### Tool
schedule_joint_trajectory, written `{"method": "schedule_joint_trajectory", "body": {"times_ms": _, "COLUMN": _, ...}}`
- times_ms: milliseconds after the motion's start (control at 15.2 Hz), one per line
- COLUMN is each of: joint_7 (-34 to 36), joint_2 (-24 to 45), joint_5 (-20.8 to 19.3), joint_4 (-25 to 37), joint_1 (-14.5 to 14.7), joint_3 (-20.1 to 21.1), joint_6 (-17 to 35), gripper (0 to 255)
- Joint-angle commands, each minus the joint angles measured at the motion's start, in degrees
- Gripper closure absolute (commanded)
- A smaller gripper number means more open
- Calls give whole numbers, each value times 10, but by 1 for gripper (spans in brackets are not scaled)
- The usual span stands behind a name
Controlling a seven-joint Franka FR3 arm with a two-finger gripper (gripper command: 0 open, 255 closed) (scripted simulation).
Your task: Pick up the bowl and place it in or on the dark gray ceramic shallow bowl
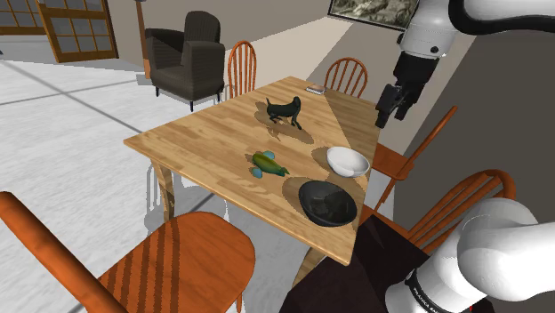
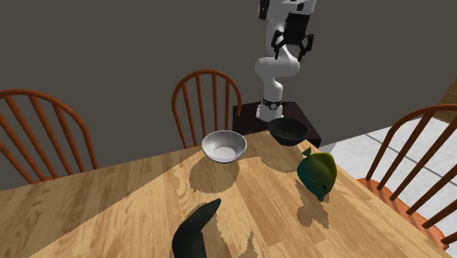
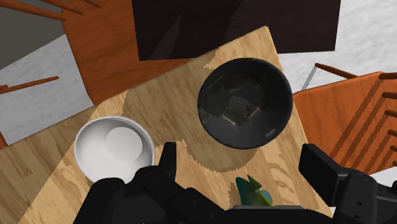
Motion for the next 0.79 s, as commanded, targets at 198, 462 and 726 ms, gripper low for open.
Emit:
{"method": "schedule_joint_trajectory", "body": {"times_ms": 198, "joint_7": -11, "joint_2": 36, "joint_5": -13, "joint_4": -19, "joint_1": -6, "joint_3": -17, "joint_6": 51, "gripper": 0}}
{"method": "schedule_joint_trajectory", "body": {"times_ms": 462, "joint_7": -25, "joint_2": 94, "joint_5": -29, "joint_4": -34, "joint_1": -14, "joint_3": -39, "joint_6": 118, "gripper": 0}}
{"method": "schedule_joint_trajectory", "body": {"times_ms": 726, "joint_7": -39, "joint_2": 162, "joint_5": -42, "joint_4": -37, "joint_1": -21, "joint_3": -61, "joint_6": 184, "gripper": 0}}
